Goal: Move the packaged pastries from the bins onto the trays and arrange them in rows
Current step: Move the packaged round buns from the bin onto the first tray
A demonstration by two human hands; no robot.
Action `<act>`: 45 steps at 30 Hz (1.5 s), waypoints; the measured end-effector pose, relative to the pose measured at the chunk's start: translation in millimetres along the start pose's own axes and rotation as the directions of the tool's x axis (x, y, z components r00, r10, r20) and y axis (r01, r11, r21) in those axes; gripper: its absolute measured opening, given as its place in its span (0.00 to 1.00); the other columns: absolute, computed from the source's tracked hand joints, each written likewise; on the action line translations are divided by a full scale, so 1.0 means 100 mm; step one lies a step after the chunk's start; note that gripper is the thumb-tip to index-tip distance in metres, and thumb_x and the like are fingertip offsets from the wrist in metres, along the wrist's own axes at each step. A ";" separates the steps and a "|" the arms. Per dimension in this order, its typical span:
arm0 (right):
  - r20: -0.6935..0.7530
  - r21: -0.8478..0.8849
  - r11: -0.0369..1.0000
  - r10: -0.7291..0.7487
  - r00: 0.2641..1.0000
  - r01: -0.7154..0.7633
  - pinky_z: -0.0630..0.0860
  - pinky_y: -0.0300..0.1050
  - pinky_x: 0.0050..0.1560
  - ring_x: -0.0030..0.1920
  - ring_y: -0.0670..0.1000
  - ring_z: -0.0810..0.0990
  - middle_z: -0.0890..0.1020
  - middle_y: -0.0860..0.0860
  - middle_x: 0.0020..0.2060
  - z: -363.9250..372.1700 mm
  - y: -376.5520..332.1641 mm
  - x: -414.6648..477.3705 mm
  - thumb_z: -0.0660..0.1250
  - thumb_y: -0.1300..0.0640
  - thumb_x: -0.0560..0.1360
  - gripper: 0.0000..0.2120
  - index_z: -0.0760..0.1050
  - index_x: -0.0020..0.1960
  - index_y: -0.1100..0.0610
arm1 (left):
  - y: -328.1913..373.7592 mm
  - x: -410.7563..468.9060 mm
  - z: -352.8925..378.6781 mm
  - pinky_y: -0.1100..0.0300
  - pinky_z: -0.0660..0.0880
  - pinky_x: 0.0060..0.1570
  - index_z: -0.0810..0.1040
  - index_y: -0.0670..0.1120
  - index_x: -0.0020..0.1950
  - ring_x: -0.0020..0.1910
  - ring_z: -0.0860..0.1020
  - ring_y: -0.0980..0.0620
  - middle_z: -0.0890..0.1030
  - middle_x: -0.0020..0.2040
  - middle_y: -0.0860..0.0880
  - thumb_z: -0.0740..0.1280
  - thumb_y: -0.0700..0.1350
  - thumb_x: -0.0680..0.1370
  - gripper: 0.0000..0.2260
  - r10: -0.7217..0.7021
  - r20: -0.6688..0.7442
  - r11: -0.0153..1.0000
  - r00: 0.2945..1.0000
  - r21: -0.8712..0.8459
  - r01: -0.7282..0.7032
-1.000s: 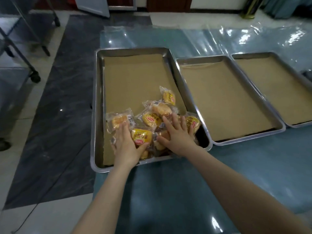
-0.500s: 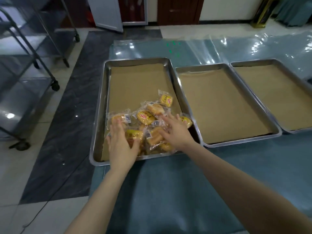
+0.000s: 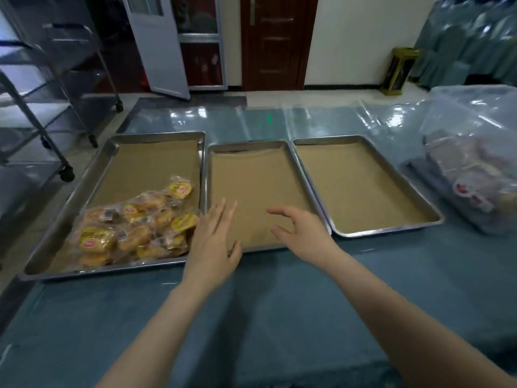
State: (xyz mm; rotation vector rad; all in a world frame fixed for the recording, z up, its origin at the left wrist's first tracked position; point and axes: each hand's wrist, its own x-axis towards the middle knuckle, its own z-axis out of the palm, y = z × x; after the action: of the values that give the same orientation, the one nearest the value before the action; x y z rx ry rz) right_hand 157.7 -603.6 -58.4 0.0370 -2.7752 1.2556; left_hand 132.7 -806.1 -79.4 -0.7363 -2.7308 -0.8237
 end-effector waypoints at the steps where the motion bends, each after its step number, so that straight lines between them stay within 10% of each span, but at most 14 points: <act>1: -0.008 -0.002 1.000 -0.009 1.000 0.009 0.64 0.30 0.56 0.60 0.38 0.71 0.76 0.39 0.59 -0.22 0.11 -0.07 0.66 0.55 0.76 0.16 0.74 0.64 0.47 | 0.23 0.06 0.07 0.48 0.53 0.72 0.57 0.47 0.75 0.74 0.57 0.46 0.58 0.75 0.45 0.68 0.43 0.74 0.33 0.037 0.002 0.999 0.999 0.025 -0.037; 8: -0.082 0.084 0.996 0.023 0.996 -0.016 0.63 0.22 0.54 0.54 0.31 0.71 0.75 0.35 0.54 -1.28 0.60 -0.20 0.66 0.58 0.76 0.15 0.76 0.61 0.47 | 1.29 0.59 0.25 0.43 0.57 0.70 0.64 0.46 0.73 0.72 0.61 0.43 0.64 0.73 0.44 0.68 0.42 0.74 0.28 0.188 0.027 0.971 0.982 0.144 -0.190; 16: -0.336 0.002 1.000 0.019 0.942 -0.020 0.67 0.27 0.55 0.55 0.36 0.75 0.78 0.33 0.49 -2.62 1.10 -0.12 0.68 0.57 0.74 0.14 0.76 0.52 0.37 | 2.56 1.78 0.63 0.54 0.52 0.72 0.61 0.51 0.74 0.73 0.55 0.55 0.60 0.74 0.51 0.65 0.46 0.76 0.27 0.324 -0.078 0.933 0.943 -0.137 -0.332; 21: -0.479 -0.043 0.996 0.050 0.876 -0.081 0.68 0.32 0.57 0.55 0.35 0.75 0.79 0.31 0.50 -3.39 1.56 -0.13 0.67 0.56 0.74 0.14 0.77 0.50 0.37 | 3.22 2.47 1.13 0.77 0.46 0.63 0.62 0.53 0.73 0.70 0.58 0.60 0.63 0.73 0.54 0.65 0.45 0.76 0.26 0.328 -0.110 0.905 0.938 -0.250 -0.345; 29: -0.607 -0.141 0.974 0.054 0.793 -0.175 0.76 0.42 0.51 0.45 0.39 0.80 0.81 0.36 0.40 -4.71 2.45 0.00 0.69 0.60 0.73 0.11 0.79 0.46 0.44 | 4.09 3.06 2.05 0.65 0.57 0.65 0.58 0.61 0.72 0.68 0.59 0.65 0.62 0.72 0.61 0.64 0.49 0.76 0.27 0.342 -0.028 0.877 0.939 -0.349 -0.330; 38: -0.350 -0.243 0.963 0.027 0.936 -0.119 0.71 0.26 0.41 0.43 0.33 0.78 0.81 0.37 0.41 -6.17 3.75 0.33 0.68 0.56 0.75 0.07 0.79 0.49 0.45 | 5.22 3.63 3.03 0.77 0.58 0.49 0.62 0.64 0.68 0.55 0.60 0.81 0.64 0.59 0.70 0.63 0.50 0.76 0.22 0.144 -0.045 0.890 0.989 -0.430 -0.149; 45: 0.119 -0.354 0.934 0.088 0.989 -0.041 0.76 0.41 0.52 0.47 0.42 0.79 0.81 0.42 0.45 -6.42 4.53 0.67 0.67 0.50 0.76 0.09 0.77 0.55 0.49 | 5.58 3.73 3.44 0.57 0.46 0.73 0.54 0.60 0.73 0.68 0.65 0.59 0.70 0.68 0.57 0.63 0.51 0.76 0.28 0.008 0.126 0.985 0.992 -0.173 0.014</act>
State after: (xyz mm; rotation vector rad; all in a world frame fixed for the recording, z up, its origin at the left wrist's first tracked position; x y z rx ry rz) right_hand 112.8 178.2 30.8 0.0030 -3.0969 0.7752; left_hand 84.6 -59.3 14.5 -0.8457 -2.7965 -1.0614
